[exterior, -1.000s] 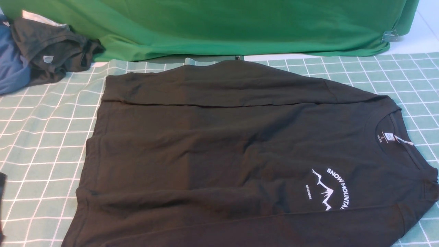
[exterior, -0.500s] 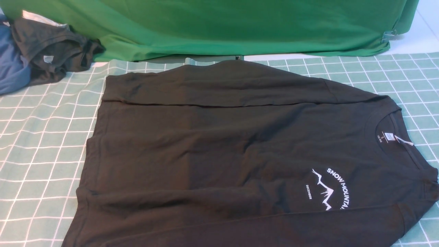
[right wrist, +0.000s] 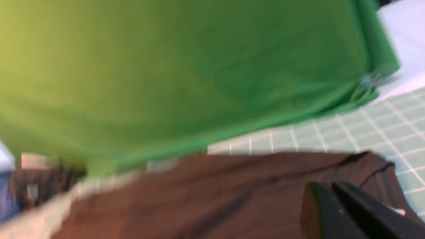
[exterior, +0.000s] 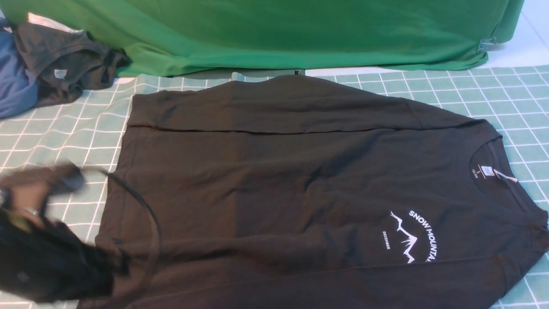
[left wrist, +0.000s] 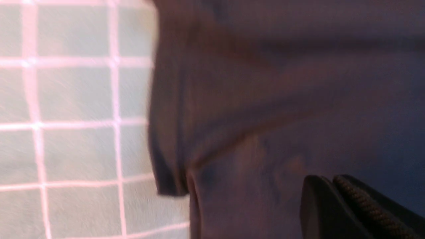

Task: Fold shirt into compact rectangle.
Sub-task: 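Grasp the left edge of the dark T-shirt lying flat on the table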

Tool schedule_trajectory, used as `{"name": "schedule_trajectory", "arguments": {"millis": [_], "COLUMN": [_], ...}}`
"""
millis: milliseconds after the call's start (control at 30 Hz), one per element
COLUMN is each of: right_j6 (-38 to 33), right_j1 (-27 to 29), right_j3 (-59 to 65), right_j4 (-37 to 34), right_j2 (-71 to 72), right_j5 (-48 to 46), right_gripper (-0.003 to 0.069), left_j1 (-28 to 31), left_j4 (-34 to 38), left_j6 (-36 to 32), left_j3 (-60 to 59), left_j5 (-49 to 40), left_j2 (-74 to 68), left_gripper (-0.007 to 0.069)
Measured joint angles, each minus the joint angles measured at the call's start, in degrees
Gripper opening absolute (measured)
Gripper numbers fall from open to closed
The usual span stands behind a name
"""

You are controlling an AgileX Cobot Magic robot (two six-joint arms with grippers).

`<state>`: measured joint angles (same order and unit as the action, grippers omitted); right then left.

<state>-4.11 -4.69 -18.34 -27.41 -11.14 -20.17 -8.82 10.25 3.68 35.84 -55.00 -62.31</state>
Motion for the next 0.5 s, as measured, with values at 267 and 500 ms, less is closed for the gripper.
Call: {"name": "schedule_trajectory", "arguments": {"millis": [267,500], "right_j6": [-11.3,-11.9], "right_j1": [-0.4,-0.4], "right_j3": [-11.0,-11.2], "right_j4": [0.6,0.6], "right_j2": [-17.5,-19.6], "right_j5": [-12.1,-13.1], "right_gripper": [0.0025,0.0025], "left_j1": [-11.2,-11.3], "left_j4": [-15.2,-16.9], "left_j6": [12.0,12.8], "left_j3": [-6.2,-8.6], "left_j5": [6.1,12.4], "left_j2": [-1.0,-2.8], "left_gripper": [0.0006,0.0131]}}
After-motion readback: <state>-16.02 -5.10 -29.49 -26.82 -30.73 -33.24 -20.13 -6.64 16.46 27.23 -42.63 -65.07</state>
